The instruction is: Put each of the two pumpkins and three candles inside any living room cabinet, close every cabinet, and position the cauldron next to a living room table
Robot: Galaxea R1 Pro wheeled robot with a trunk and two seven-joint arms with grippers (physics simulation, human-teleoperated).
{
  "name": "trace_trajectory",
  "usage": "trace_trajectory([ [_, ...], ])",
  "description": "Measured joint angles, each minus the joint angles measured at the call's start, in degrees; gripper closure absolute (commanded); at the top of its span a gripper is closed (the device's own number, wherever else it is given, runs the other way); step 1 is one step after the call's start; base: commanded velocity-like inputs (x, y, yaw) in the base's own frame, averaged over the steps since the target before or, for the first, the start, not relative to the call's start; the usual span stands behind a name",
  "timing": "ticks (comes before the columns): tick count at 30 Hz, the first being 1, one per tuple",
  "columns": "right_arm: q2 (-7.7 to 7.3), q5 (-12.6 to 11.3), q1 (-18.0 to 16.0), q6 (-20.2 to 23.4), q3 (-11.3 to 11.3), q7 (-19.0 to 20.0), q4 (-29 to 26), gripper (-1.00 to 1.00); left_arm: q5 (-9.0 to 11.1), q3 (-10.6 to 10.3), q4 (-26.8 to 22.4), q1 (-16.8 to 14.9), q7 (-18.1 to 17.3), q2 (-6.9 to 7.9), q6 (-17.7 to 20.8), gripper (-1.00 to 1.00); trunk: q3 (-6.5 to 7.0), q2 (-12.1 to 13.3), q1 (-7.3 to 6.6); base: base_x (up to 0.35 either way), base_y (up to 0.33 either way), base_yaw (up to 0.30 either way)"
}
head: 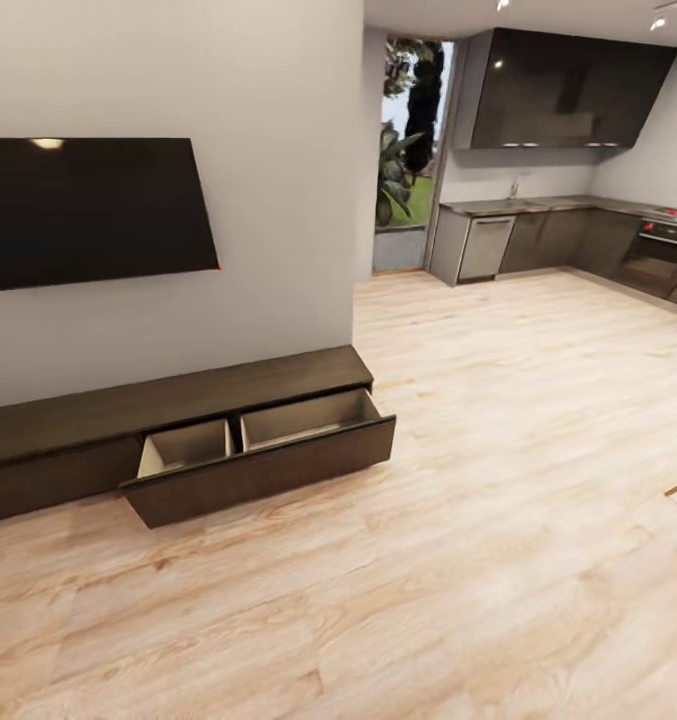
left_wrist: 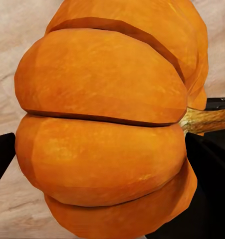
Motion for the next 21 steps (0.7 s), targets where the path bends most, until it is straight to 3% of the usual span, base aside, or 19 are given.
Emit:
trace_trajectory([
  [21,0.00,0.00,0.00,0.00,0.00,0.00,0.00,1.00,0.07,0.00,0.07,0.01,-0.01,0.09,-0.06,1.00,0.00,0.00,0.00,0.162,-0.298,0.288],
])
